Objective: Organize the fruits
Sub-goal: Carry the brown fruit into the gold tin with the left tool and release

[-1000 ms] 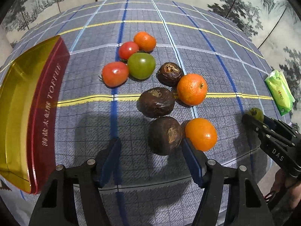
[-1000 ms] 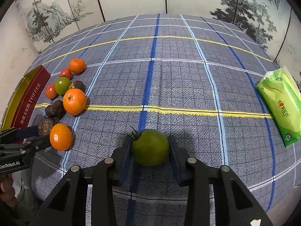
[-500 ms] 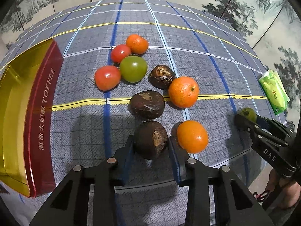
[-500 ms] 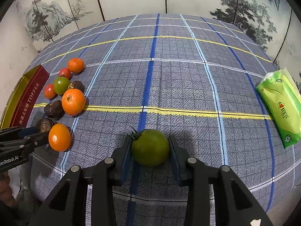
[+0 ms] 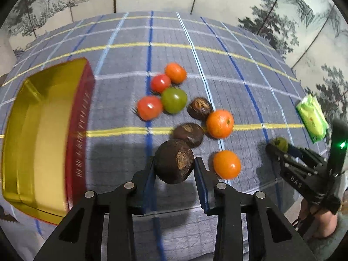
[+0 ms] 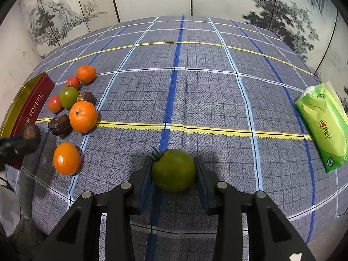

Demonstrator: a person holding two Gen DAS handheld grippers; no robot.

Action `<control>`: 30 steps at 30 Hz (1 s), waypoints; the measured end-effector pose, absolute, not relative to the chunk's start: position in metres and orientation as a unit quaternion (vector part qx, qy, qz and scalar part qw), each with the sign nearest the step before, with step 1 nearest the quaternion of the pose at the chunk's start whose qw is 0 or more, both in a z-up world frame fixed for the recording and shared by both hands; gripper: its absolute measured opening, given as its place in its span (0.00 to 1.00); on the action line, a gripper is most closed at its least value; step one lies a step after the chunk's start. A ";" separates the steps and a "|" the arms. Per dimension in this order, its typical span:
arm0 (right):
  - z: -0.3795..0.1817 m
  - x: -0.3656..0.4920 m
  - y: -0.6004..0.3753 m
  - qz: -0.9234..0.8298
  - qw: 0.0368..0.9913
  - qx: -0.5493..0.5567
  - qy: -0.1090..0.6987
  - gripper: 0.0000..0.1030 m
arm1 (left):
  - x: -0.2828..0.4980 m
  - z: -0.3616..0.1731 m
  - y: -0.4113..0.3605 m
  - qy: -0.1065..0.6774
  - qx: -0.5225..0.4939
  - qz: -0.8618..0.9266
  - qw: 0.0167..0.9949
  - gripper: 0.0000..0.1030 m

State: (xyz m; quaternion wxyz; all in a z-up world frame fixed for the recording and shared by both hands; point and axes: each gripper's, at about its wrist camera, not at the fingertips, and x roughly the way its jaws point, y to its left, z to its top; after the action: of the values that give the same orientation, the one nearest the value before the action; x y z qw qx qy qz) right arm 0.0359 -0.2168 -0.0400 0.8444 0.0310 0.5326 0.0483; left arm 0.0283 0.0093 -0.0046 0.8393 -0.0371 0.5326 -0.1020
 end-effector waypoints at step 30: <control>-0.042 0.041 -0.211 0.033 0.842 0.017 0.538 0.35 | 0.041 -0.025 0.198 0.556 -0.056 0.083 0.825 0.35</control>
State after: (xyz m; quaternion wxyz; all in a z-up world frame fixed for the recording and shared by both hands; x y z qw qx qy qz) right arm 0.0407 -0.2108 -0.0416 0.8423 0.0170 0.5378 0.0327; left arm 0.0411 0.1978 -0.0249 0.8250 -0.0564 0.5562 0.0828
